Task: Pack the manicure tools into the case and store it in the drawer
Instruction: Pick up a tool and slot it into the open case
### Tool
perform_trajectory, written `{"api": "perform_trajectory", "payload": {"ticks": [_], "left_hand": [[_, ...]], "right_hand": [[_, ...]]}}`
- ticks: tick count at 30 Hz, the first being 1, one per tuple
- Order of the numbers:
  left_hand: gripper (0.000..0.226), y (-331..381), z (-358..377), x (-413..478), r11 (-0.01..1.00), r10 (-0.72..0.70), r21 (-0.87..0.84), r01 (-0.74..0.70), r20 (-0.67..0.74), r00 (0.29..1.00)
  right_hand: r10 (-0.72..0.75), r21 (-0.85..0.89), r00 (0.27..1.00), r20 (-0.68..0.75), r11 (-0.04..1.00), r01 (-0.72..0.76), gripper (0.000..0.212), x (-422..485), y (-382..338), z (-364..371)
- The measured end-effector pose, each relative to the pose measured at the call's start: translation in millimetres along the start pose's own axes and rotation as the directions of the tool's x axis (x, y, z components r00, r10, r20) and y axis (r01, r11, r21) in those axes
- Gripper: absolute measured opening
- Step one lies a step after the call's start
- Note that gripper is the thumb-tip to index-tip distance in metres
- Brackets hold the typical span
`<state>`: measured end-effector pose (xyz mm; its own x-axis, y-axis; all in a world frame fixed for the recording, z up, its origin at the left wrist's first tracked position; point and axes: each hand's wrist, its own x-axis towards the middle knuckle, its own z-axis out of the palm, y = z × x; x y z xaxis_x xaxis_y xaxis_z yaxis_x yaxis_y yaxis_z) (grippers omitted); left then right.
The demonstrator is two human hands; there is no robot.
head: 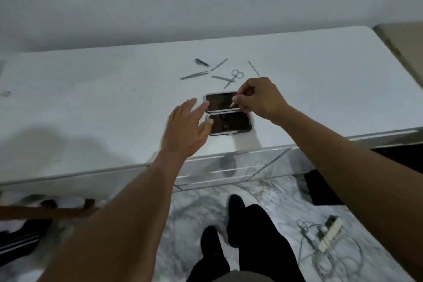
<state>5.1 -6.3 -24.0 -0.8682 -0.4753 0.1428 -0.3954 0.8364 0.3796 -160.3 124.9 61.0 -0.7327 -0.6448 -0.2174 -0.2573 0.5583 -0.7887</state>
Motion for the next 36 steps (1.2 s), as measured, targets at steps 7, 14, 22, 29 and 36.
{"api": "perform_trajectory", "payload": {"ticks": [7, 14, 22, 29, 36], "left_hand": [[0.062, -6, -1, 2, 1.0, 0.004, -0.013, -0.004, 0.038, 0.999], [0.06, -15, -8, 1, 0.996, 0.075, -0.066, -0.065, 0.155, 0.985], [0.065, -16, -2, 1, 0.988, 0.107, 0.093, -0.12, 0.138, 0.985], [0.062, -17, 2, 1, 0.986, 0.102, 0.123, -0.114, 0.094, 0.99], [0.062, -18, 3, 1, 0.984, 0.104, 0.136, -0.112, 0.065, 0.992]], "right_hand": [[-0.067, -0.271, 0.997, -0.049, 0.961, 0.051, 0.016, -30, 22, 2], [-0.231, -0.572, 0.965, 0.122, 0.779, 0.258, 0.017, -37, 31, 4], [-0.268, -0.614, 0.947, 0.178, 0.722, 0.32, 0.016, -31, 27, 6], [-0.292, -0.614, 0.921, 0.259, 0.686, 0.39, 0.017, -31, 23, 12], [-0.315, -0.596, 0.909, 0.274, 0.686, 0.417, 0.018, -30, 20, 20]]}}
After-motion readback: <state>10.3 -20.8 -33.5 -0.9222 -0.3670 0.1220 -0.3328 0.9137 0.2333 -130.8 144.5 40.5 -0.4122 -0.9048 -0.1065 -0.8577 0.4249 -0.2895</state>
